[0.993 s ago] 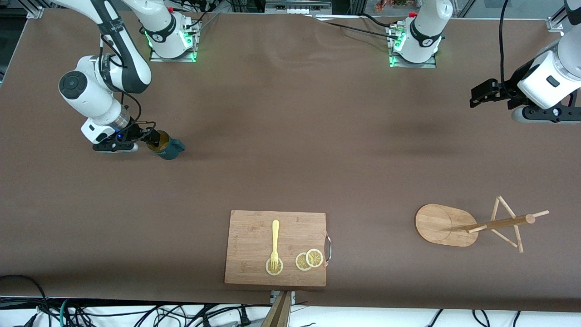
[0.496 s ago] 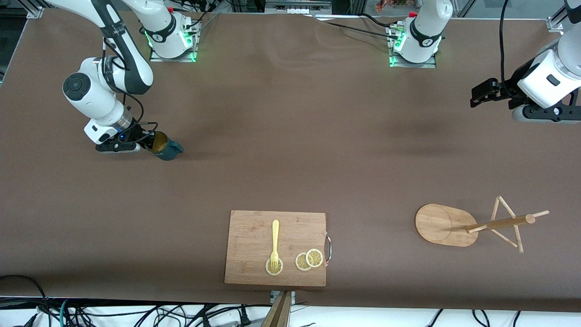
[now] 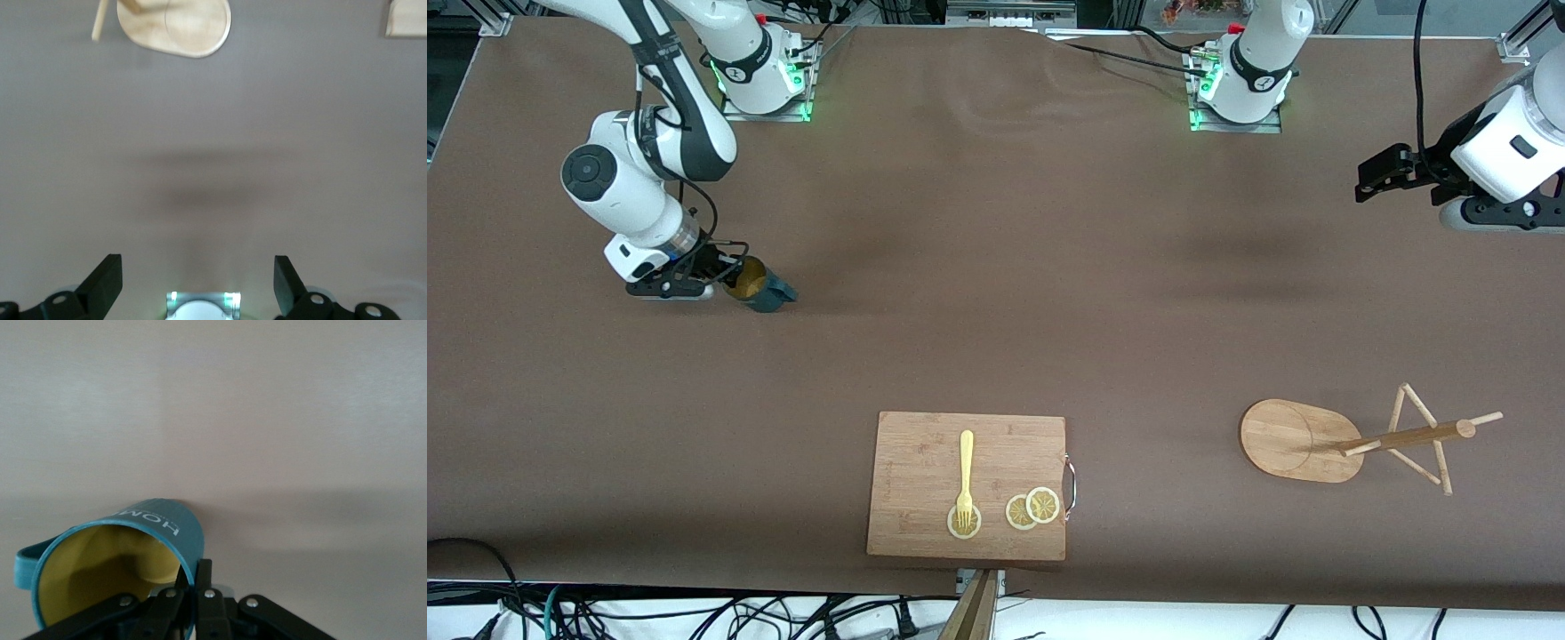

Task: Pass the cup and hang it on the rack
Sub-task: 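Close the right gripper on the teal mug's rim, then carry the mug with the right gripper to the table middle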

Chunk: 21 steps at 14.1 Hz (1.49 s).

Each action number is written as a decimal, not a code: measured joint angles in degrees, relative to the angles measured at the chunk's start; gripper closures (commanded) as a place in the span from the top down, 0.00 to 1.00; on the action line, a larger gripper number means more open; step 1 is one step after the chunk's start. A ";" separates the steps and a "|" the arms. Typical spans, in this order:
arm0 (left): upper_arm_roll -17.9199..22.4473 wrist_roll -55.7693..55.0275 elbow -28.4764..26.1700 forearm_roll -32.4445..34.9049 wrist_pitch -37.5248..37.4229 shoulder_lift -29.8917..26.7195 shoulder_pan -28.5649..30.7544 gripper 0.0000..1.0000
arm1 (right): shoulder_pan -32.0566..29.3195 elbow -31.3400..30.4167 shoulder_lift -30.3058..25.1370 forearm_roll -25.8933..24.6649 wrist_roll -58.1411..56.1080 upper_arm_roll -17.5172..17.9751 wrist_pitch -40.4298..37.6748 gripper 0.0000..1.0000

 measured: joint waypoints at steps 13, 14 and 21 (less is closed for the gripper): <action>0.06 0.09 -13.16 2.79 2.27 -10.91 0.52 1.00 | 19.42 41.24 13.09 0.42 42.23 11.99 -29.80 0.00; 0.10 0.09 -17.66 2.80 6.17 -12.62 0.89 1.00 | 21.85 44.00 15.78 0.37 45.75 12.01 -29.80 0.00; 0.22 8.41 -34.64 -2.88 20.78 -15.69 7.13 1.00 | 38.35 52.43 29.14 -7.95 60.39 11.83 -23.71 0.00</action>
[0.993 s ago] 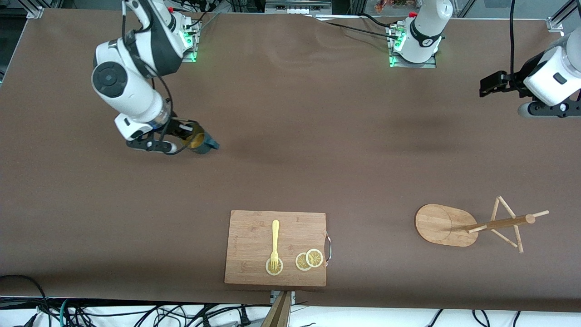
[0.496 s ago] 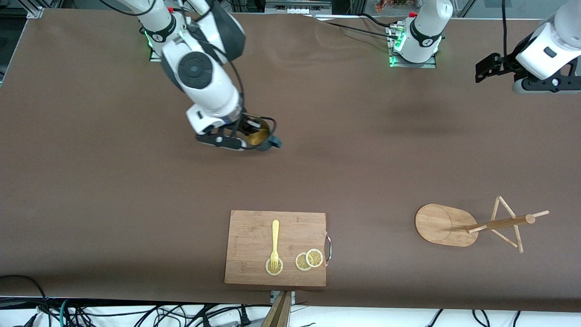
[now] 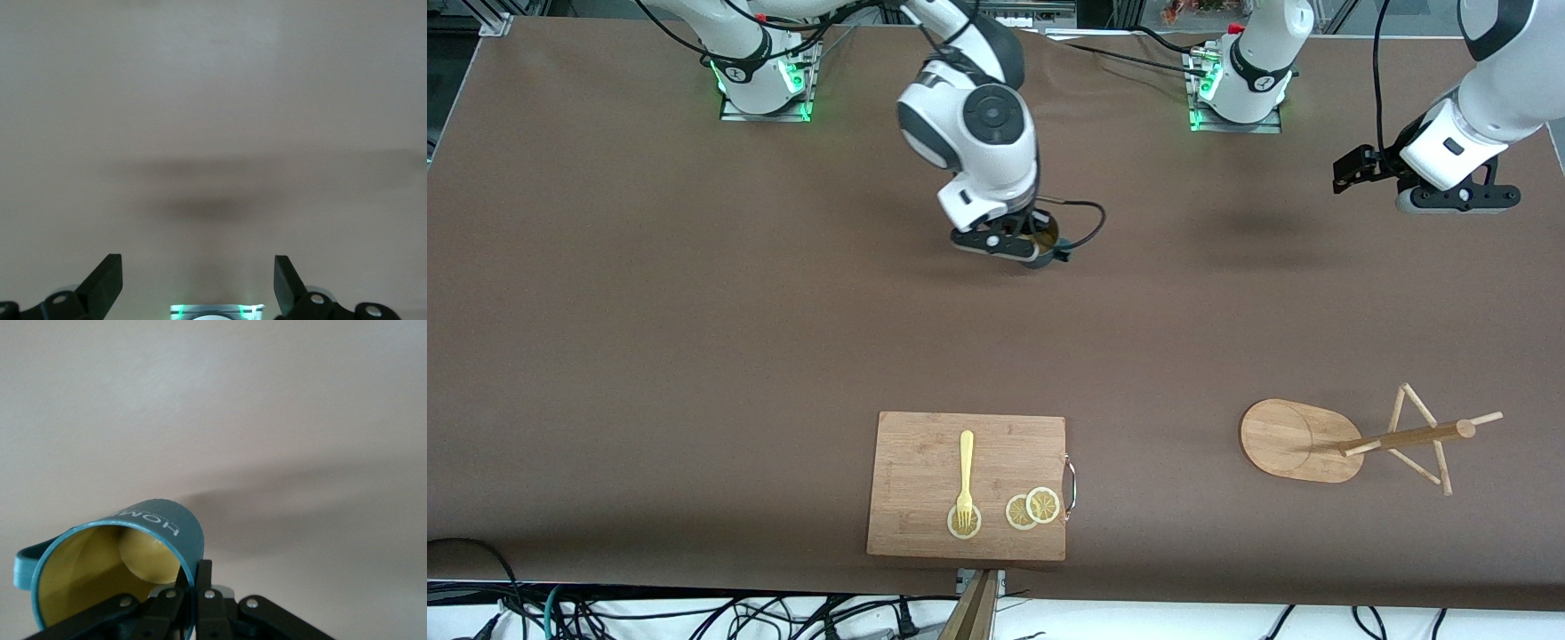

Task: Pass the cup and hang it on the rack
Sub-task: 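Carry the mug with the right gripper to the table middle, then set the mug down and open the right gripper while the left gripper approaches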

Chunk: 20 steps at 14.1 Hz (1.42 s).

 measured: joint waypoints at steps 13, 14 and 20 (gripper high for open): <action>0.59 59.15 -4.63 -26.18 1.31 14.01 21.16 1.00 | 5.42 3.18 4.62 -5.75 2.91 -3.77 8.95 1.00; 0.39 62.62 -5.06 -28.43 1.42 15.01 21.15 1.00 | 5.36 3.54 3.26 -5.76 2.89 -4.61 6.20 1.00; -3.95 82.74 -11.42 -39.74 5.54 15.68 21.10 1.00 | 3.37 3.90 -7.60 -5.76 -9.56 -11.51 -12.26 1.00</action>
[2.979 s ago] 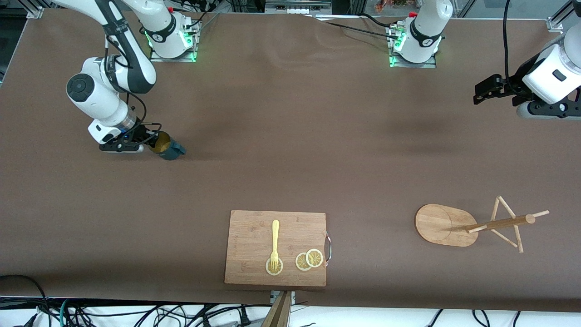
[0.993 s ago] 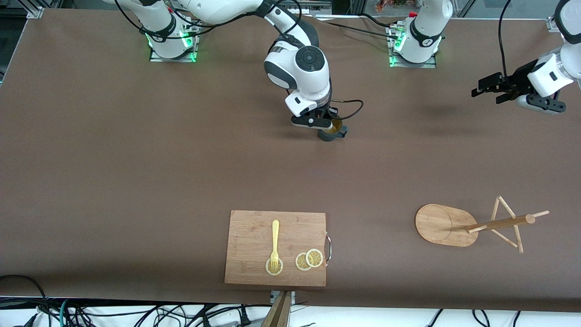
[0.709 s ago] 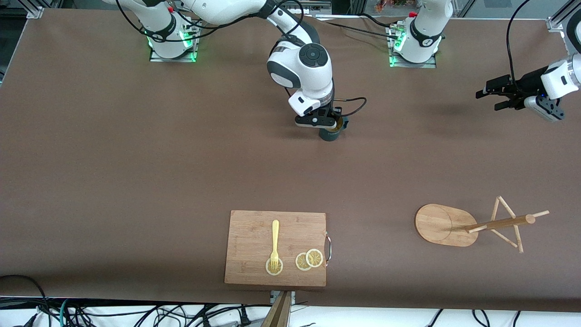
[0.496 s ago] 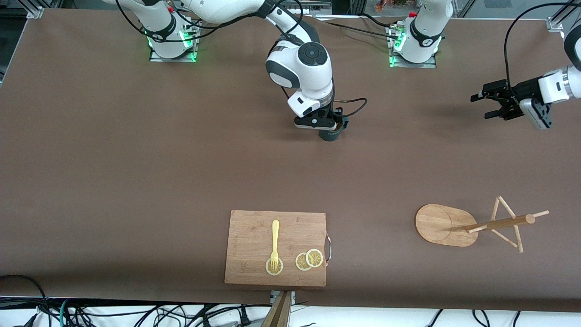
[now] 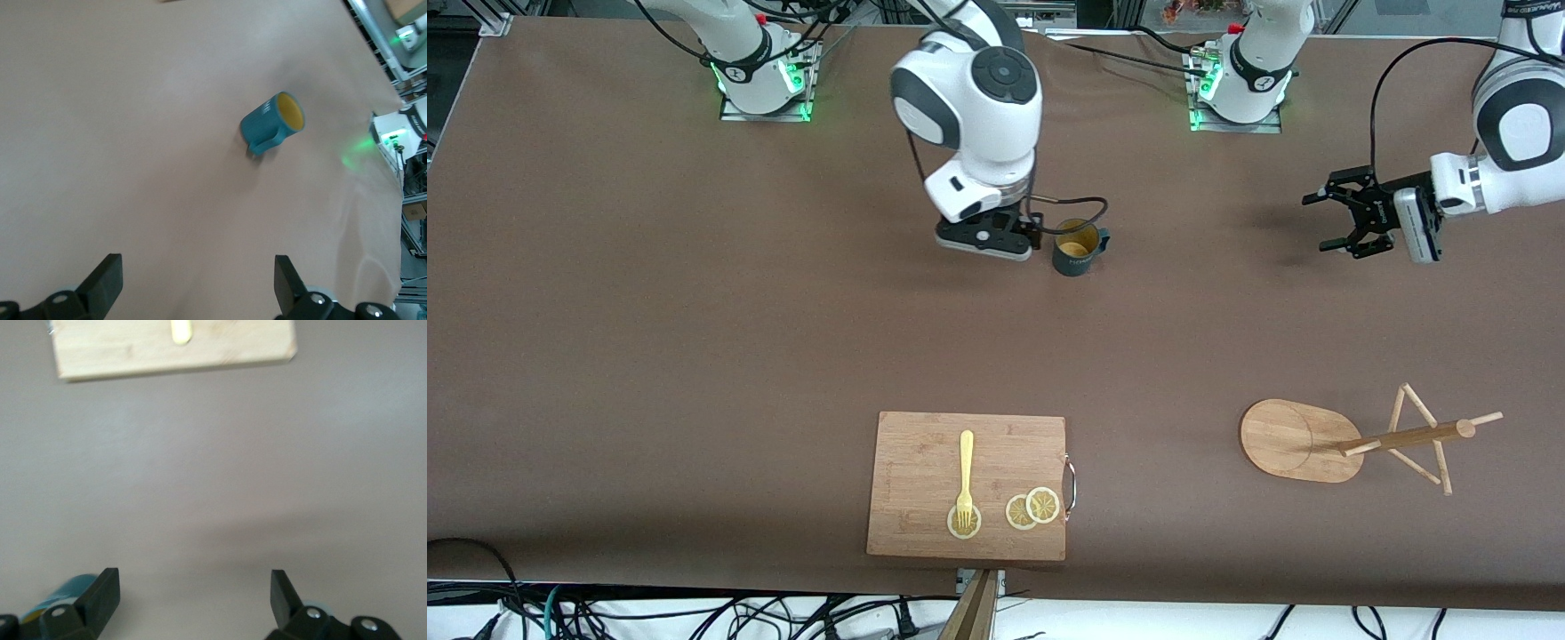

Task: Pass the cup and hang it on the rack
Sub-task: 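Set the mug down and open the right gripper while the left gripper approaches, then withdraw the right gripper while the left gripper reaches the mug handle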

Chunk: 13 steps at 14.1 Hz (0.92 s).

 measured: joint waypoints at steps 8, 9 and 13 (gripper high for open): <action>-19.60 17.68 -5.27 -27.51 11.89 5.57 -0.50 1.00 | -7.31 -0.03 -6.63 7.50 -35.11 -12.18 -10.22 1.00; -21.37 24.57 -5.68 -31.96 14.60 9.25 -0.65 1.00 | -8.03 -0.03 -7.26 10.32 -39.67 -15.42 -11.17 1.00; -23.88 38.94 -5.26 -39.00 18.37 19.84 -1.69 1.00 | -9.12 -0.17 -8.72 17.34 -51.92 -26.29 -14.92 1.00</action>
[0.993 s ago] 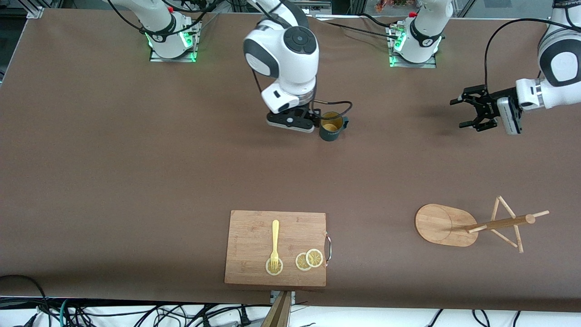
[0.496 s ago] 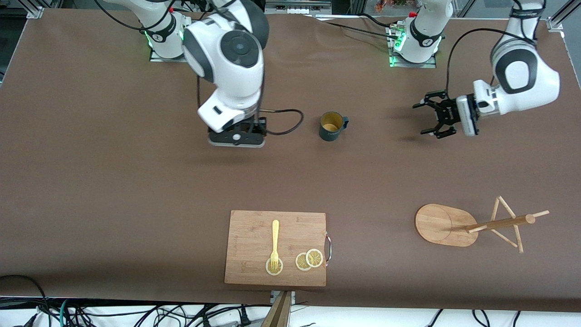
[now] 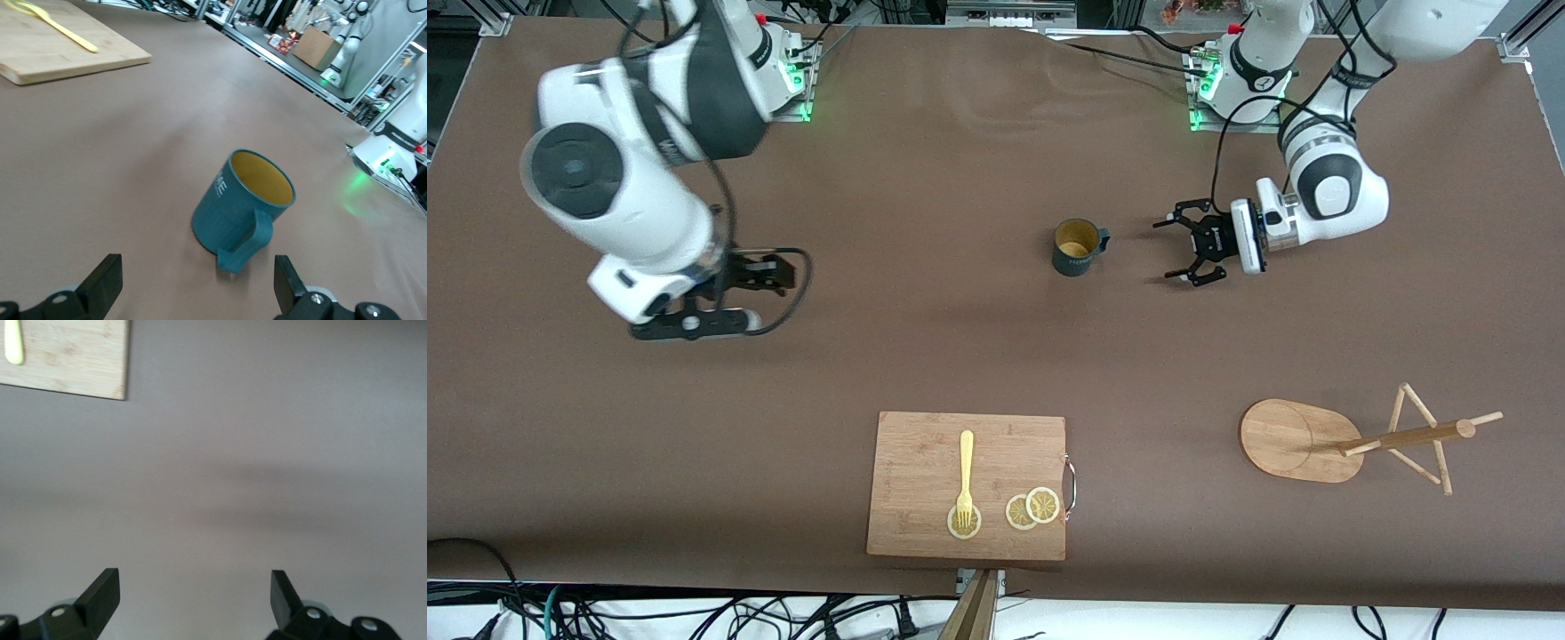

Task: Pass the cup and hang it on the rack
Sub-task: 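Withdraw the right gripper while the left gripper reaches the mug handle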

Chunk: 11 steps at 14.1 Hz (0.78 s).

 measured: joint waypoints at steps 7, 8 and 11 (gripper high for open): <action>-0.48 14.54 0.41 -8.39 0.35 3.66 -8.70 1.00 | -1.36 -0.83 0.03 3.12 -7.77 -3.61 -0.74 1.00; -0.48 17.43 0.38 -9.07 0.35 5.11 -9.09 1.00 | -2.40 -1.00 0.08 3.88 -9.23 -3.66 -0.74 1.00; -0.46 24.06 0.57 -10.24 0.35 8.36 -9.29 1.00 | -5.22 -1.22 0.20 4.82 -13.29 -3.71 -0.86 1.00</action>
